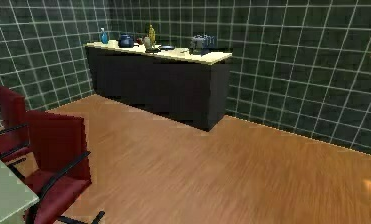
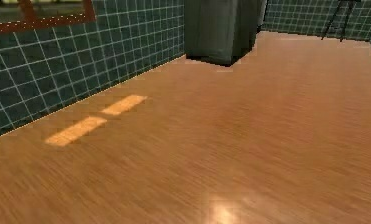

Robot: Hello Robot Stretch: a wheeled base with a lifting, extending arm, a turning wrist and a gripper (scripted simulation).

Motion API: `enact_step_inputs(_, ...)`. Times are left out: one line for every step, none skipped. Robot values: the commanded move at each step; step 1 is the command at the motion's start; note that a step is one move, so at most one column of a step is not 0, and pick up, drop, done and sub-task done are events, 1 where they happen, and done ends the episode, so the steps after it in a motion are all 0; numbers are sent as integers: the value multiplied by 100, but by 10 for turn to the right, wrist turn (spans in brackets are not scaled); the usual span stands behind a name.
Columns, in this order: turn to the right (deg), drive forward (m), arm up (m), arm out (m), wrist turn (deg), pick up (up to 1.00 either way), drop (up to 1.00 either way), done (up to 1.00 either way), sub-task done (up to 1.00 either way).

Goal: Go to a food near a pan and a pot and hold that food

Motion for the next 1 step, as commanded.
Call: enact_step_inputs(0, 100, 0, 0, 0, 0, 0, 0, 0)
